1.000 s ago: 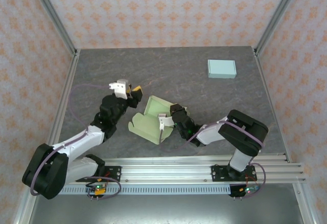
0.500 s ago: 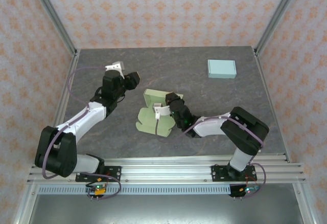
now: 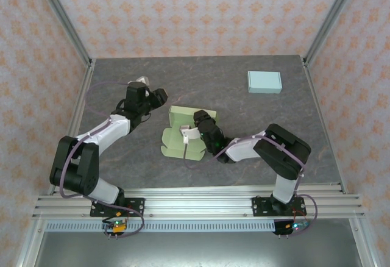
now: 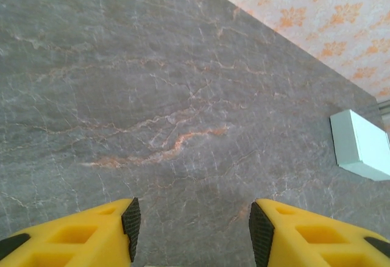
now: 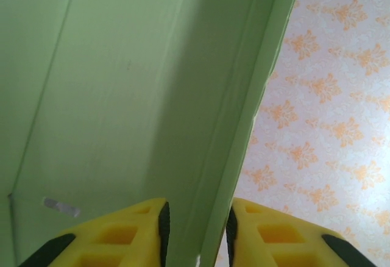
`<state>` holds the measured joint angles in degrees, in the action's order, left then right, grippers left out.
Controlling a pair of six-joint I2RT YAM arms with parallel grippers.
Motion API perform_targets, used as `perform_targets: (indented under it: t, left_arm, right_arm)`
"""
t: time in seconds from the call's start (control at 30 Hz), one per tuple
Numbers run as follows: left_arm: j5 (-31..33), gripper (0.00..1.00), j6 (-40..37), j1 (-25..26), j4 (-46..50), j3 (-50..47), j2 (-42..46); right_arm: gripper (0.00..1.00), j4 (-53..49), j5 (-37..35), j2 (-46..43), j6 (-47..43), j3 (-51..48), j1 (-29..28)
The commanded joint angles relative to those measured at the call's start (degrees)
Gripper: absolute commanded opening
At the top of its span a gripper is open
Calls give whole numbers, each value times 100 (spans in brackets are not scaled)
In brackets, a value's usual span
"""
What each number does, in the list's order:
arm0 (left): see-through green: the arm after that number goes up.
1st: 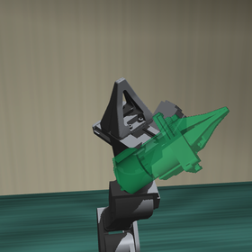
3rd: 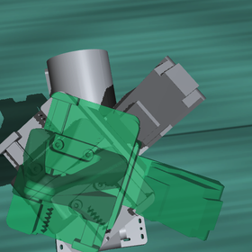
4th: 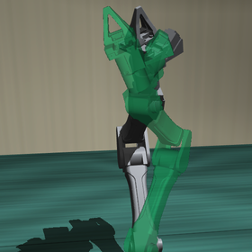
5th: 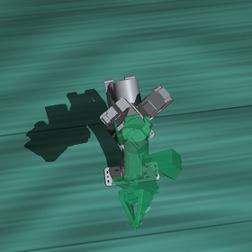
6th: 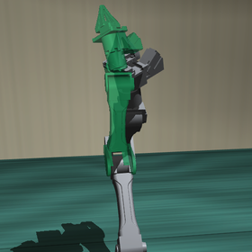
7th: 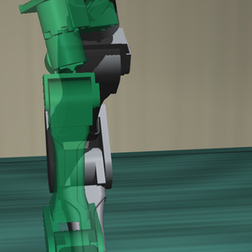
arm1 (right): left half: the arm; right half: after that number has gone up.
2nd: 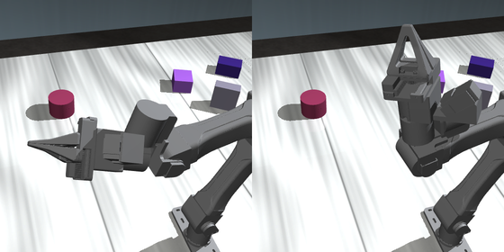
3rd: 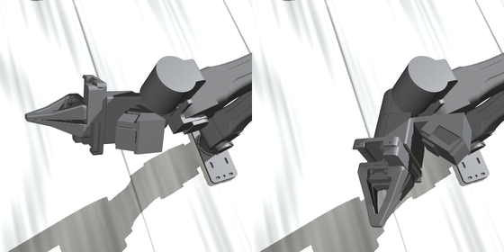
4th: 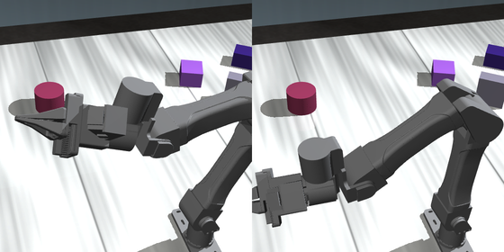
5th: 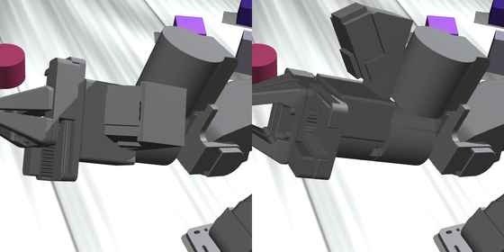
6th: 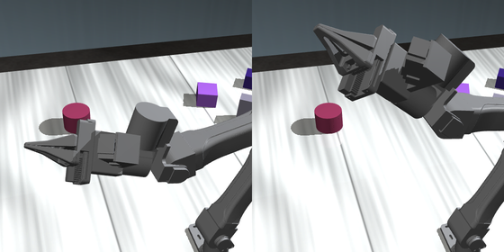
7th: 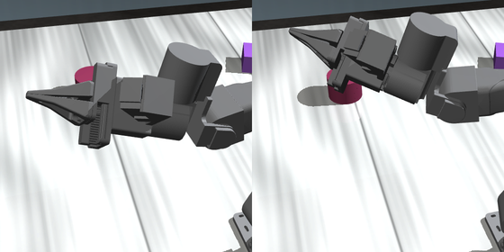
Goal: Fold the paper box
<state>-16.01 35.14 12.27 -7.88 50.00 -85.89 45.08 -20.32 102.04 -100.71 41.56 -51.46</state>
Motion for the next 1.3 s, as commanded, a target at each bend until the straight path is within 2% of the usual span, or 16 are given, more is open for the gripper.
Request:
perform_targets:
  t: [0.0,0.07,0.13,0.17,0.2,0.27,0.33,0.4,0.5,0.57,0.63,0.7,0.83,1.0,1.13,1.27]
  left_arm:
    - [-393,53,116,-11,121,47,-155]
    - [-460,53,187,-9,179,31,-189]
    - [-502,53,189,-8,287,59,-208]
    - [-581,53,162,-12,333,84,-234]
    - [-682,53,160,-14,363,112,-280]
    - [-971,53,183,-13,403,188,-390]
    - [-1127,53,217,-14,392,184,-437]
    - [-1169,53,229,-13,405,185,-431]
    - [-1336,53,222,-12,474,216,-429]
    - [-1442,53,222,-1,520,191,-390]
    - [-1483,53,214,12,567,129,-321]
    - [-1509,52,166,34,594,54,-272]
    - [-1559,50,152,84,527,-155,-266]
    - [-1466,41,225,117,101,-576,-247]
    - [-1290,38,204,160,-132,-922,-127]
    - [-1135,38,320,194,-346,-1141,-75]
  right_arm:
    - [33,-238,-52,-466,251,-171,-72]
    - [36,-403,54,-715,367,-253,-109]
    - [44,-756,298,-1030,609,-303,-133]
    - [55,-975,440,-1229,764,-322,-141]
    - [77,-1156,561,-1376,890,-320,-145]
    - [85,-1664,798,-1700,1118,-298,-142]
    - [86,-1965,988,-1972,1335,-289,-145]
    - [87,-2194,1205,-2283,1923,-238,-87]
    - [84,-3299,2233,-2868,3796,199,330]
    - [84,-3383,3212,-3159,5399,277,862]
    - [83,-3237,3818,-3232,6947,304,1384]
    - [83,-3234,4134,-3189,8001,336,1774]
    - [80,-3431,4240,-2949,9754,502,2290]
    - [79,-3265,4496,-2734,11031,364,2654]
    - [79,-3490,4617,-2656,11516,233,2835]
    - [79,-3607,5103,-2616,11822,84,2959]
